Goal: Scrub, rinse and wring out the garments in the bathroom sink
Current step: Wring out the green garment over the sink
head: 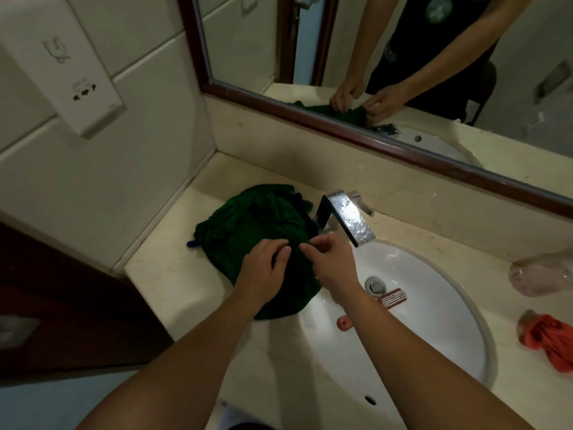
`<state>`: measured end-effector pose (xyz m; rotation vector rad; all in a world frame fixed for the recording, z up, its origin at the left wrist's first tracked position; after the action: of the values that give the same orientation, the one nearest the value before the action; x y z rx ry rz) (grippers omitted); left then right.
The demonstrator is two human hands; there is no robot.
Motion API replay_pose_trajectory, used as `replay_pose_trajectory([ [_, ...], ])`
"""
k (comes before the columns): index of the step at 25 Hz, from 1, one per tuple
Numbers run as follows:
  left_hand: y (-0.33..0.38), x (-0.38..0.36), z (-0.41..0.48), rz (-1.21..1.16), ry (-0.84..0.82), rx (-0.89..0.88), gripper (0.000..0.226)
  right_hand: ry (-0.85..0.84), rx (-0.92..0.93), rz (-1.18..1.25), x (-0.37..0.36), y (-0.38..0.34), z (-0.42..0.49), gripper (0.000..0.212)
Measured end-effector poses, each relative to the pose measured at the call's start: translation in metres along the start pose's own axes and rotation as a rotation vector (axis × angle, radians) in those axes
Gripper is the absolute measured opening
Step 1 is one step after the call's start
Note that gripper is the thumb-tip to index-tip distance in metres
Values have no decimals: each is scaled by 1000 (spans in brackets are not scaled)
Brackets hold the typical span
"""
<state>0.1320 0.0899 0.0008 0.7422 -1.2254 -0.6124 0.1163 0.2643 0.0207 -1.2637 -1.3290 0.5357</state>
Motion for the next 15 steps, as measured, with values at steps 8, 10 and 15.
replay_pose_trajectory([
  [8, 72, 16, 2, -322, 316, -37, 51, -202, -163, 622, 21, -68, -24, 23],
  [10, 87, 23, 6, -325, 313, 7, 40, -229, -123, 607, 28, -75, -23, 27],
  [15, 98, 29, 10, -336, 198, 159, 57, -283, -26, 524, 53, -72, -17, 33],
])
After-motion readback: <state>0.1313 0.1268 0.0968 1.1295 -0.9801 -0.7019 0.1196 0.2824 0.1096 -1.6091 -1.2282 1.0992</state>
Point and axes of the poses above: each hand's wrist, its own z-axis towards the middle knuckle, its own x-axis out of the back of the hand, y = z × x, the point moved 8 cm from there along z, towards the middle knuckle, and after that the axes turned 13 degrees about y, right-handed, at the moved point
